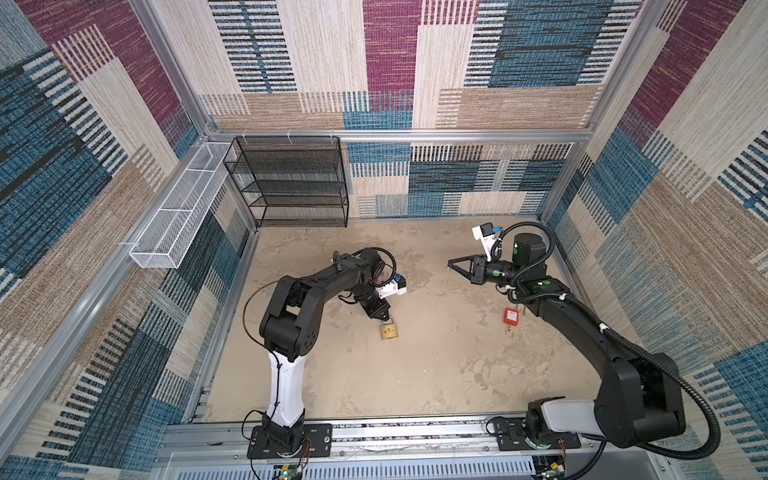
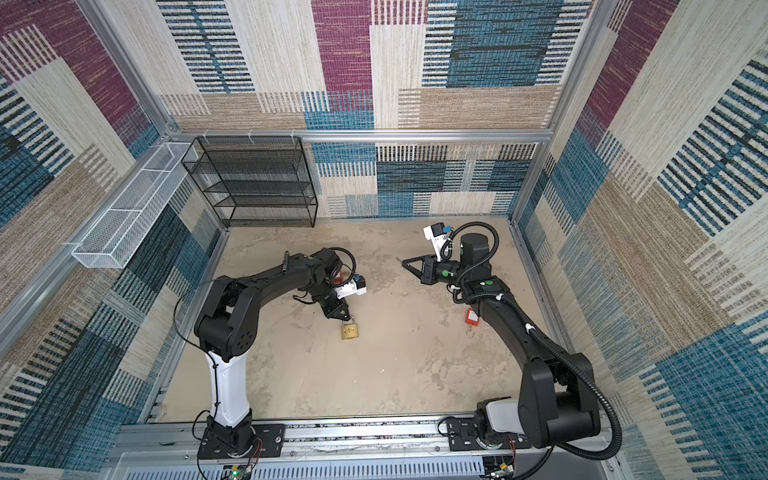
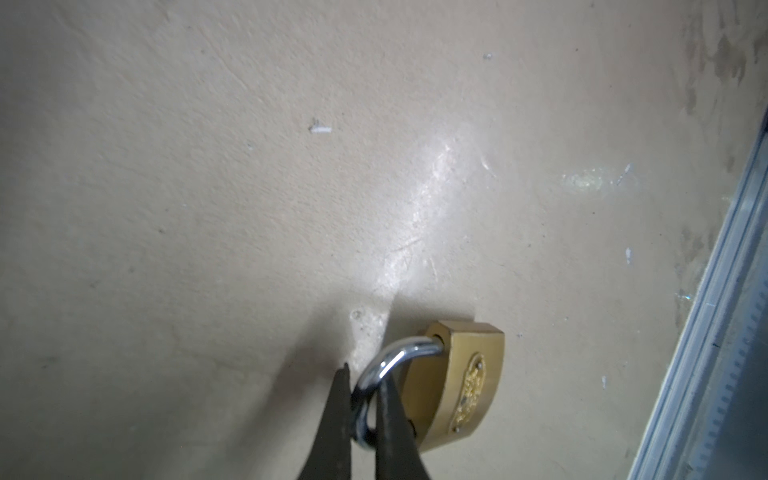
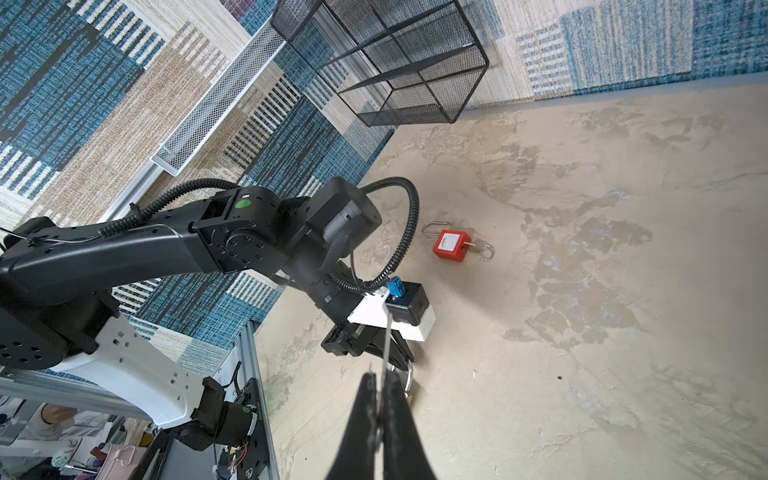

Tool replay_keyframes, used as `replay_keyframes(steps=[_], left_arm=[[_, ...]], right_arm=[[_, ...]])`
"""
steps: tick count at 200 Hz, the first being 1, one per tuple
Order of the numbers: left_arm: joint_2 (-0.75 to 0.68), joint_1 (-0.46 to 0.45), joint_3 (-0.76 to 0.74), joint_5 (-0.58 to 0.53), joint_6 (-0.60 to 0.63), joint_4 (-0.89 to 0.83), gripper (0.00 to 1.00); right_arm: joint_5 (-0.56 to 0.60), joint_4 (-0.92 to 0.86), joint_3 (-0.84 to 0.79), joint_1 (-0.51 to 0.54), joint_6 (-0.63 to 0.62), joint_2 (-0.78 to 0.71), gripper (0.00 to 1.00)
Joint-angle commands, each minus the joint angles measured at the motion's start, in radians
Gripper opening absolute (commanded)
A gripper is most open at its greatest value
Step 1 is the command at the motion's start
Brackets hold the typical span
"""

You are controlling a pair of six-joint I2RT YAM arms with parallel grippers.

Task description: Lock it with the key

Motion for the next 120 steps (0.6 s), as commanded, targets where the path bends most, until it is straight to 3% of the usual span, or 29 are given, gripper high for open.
replay_keyframes(steps=[1, 23, 33, 48, 120], left_arm=[[0.01, -0.002, 0.009, -0.046, 0.01, 0.0, 0.02], [0.007, -0.002, 0.007, -0.048, 0.009, -0.001, 0.11], [0.004, -0.002, 0.005, -0.048, 0.009, 0.003, 0.19], [0.001, -0.002, 0.009, -0.047, 0.01, 0.004, 0.23], [0.004, -0.018, 0.055, -0.041, -0.007, 0.004, 0.25]], right_arm=[[-0.01, 0.03, 0.0, -0.001, 0.001, 0.008, 0.0], [-0.004, 0.032, -0.013, -0.001, -0.001, 0.01, 0.0], [-0.002, 0.035, -0.02, -0.001, 0.0, 0.012, 0.0], [0.002, 0.04, -0.031, -0.001, 0.005, 0.007, 0.0], [0.016, 0.03, -0.043, -0.001, 0.003, -0.022, 0.0]])
